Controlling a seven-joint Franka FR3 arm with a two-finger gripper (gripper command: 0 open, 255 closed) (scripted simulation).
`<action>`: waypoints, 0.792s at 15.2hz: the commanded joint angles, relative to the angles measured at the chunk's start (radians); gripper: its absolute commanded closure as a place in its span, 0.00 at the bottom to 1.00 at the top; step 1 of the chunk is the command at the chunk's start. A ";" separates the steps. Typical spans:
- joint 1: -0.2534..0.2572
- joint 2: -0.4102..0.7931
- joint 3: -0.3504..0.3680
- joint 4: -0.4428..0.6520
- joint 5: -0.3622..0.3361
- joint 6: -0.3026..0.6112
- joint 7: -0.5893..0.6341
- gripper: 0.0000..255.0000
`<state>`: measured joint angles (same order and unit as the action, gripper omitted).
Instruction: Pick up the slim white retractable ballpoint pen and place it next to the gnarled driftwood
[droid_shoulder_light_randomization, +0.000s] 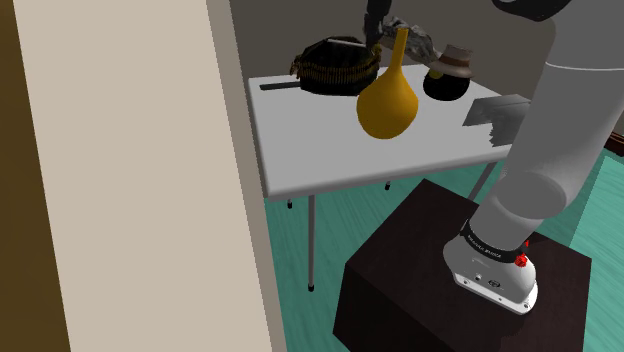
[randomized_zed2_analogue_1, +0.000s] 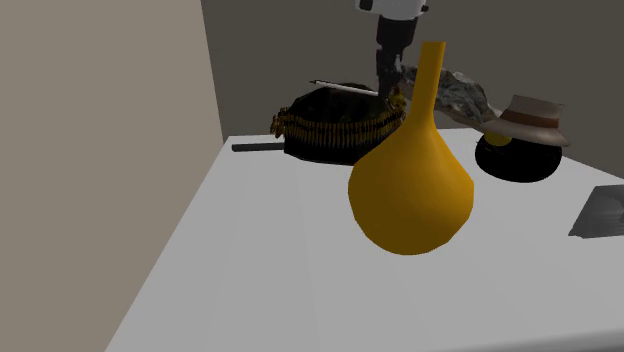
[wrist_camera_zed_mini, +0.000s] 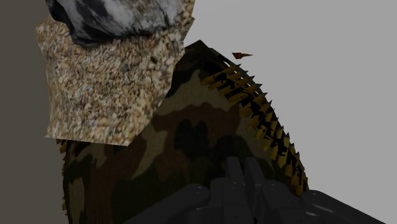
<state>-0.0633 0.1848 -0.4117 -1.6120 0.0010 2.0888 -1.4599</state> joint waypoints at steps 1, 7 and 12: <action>0.000 -0.002 0.000 0.021 -0.001 -0.024 -0.001 1.00; -0.005 0.005 -0.002 0.112 0.005 -0.107 -0.007 1.00; -0.011 0.020 -0.003 0.198 0.013 -0.179 -0.014 1.00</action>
<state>-0.0732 0.2006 -0.4148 -1.4318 0.0116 1.9241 -1.4722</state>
